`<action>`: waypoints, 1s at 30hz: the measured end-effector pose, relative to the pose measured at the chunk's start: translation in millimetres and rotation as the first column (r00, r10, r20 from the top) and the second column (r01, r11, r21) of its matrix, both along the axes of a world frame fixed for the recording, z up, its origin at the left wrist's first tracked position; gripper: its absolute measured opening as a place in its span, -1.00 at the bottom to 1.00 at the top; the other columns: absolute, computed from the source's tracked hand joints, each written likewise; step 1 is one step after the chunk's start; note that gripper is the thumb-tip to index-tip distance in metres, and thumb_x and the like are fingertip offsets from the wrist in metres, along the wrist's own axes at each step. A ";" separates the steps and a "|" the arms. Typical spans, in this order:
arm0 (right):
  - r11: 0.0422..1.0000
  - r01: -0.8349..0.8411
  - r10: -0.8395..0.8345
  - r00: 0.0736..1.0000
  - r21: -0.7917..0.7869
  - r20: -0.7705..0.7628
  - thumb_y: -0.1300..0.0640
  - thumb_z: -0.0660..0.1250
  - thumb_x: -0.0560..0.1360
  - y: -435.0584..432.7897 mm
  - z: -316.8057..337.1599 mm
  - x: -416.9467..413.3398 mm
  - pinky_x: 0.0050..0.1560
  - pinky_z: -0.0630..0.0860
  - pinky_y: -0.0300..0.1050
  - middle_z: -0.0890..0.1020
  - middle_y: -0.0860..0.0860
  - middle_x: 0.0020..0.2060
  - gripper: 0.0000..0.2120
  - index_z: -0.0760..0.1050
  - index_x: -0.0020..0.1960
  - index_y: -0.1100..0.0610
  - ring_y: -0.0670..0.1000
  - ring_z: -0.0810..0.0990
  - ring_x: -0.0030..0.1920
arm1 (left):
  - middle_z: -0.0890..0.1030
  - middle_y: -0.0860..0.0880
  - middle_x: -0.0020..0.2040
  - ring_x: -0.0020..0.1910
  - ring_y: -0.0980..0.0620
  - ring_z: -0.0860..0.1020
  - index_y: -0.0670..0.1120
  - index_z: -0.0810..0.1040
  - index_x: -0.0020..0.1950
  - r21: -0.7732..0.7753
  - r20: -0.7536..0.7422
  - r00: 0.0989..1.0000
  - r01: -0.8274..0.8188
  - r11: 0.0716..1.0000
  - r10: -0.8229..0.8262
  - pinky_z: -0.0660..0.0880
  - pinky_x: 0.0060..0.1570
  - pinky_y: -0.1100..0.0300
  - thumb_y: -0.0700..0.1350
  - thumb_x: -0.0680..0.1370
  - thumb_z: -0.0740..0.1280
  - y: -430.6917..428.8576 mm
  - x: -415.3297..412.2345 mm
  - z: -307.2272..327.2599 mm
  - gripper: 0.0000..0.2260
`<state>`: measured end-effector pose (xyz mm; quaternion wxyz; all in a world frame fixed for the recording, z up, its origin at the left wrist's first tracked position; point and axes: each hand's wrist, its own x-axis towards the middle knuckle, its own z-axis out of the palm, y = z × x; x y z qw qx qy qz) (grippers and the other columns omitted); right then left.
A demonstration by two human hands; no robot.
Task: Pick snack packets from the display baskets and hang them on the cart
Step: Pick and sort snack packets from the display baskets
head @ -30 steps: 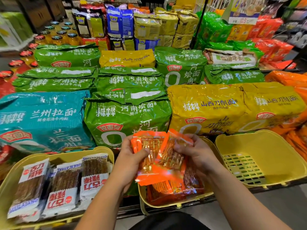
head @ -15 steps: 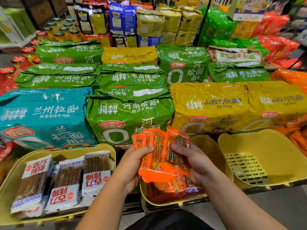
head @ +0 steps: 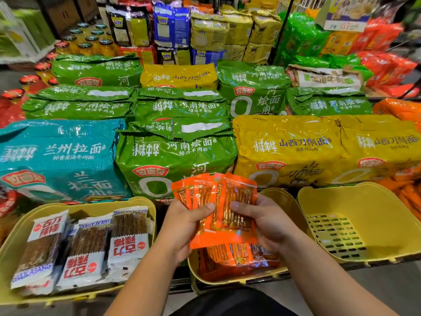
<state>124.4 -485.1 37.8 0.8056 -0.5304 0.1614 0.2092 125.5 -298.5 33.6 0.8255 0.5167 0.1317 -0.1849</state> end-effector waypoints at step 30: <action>0.452 -0.515 0.403 0.846 -0.728 -0.349 0.00 0.66 0.28 28.9 -75.0 10.1 0.26 0.57 0.08 0.69 0.10 0.17 -0.38 0.58 0.27 0.14 0.10 0.67 0.15 | 0.73 -0.18 0.00 -0.03 -0.19 0.71 -0.20 0.59 0.20 0.219 0.097 0.988 -0.139 0.966 0.120 0.67 -0.09 -0.02 -0.46 0.43 0.44 35.3 5.8 -0.3 -0.62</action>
